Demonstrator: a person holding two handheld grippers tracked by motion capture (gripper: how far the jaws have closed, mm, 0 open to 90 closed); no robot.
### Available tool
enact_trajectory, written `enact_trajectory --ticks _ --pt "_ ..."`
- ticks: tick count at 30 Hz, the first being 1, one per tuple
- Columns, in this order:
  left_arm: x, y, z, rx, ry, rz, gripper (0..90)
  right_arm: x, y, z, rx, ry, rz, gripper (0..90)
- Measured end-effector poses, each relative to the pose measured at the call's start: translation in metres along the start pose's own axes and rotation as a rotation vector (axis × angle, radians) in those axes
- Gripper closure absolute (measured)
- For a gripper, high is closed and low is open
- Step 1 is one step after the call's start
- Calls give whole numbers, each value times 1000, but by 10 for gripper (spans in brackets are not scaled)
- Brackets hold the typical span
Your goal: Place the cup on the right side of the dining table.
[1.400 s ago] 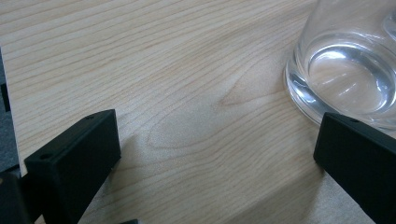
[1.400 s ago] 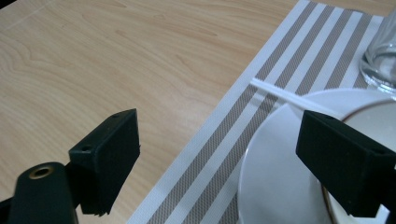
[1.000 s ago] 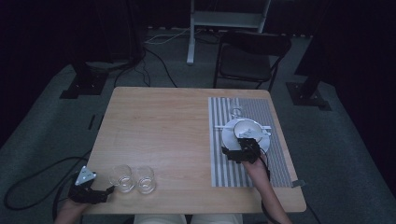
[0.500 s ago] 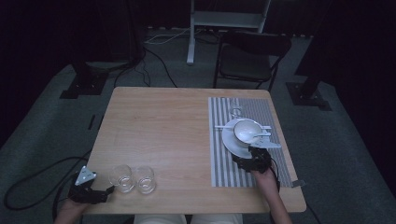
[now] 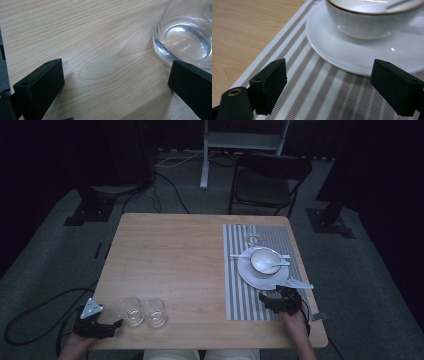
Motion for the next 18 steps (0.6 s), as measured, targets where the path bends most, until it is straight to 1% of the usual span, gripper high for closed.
enact_trajectory --ticks 3,4,5,6,7,8,10,14,18 --pt "0 0 0 1 0 0 8 8 -3 -5 20 4 10 132" --pt "0 0 0 1 0 0 8 8 -3 -5 20 4 10 132" --pt "0 0 0 0 -1 -1 8 12 -6 -6 27 14 13 132" --pt "0 0 0 0 -1 0 8 17 -10 -9 48 8 22 132" --pt "0 0 0 0 -1 0 8 20 -12 -11 57 5 38 132" --pt "0 0 0 0 -1 0 8 20 -12 -11 57 5 38 132" --pt "0 0 0 1 -1 0 8 30 -18 -16 87 2 67 132" --pt "0 0 0 0 -1 0 8 41 -22 -19 157 20 62 132" --pt "0 0 0 0 -1 0 8 45 -25 -19 184 31 66 132"
Point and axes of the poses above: each handheld gripper's, and its own axes: z roughly forward along the jaws, x roughly out of its underside, y roughly to its left, the point moved 2 cm from there along z, roughly forward along the jaws, and after that the axes turned 14 degrees about -z, right-handed, at the moved point
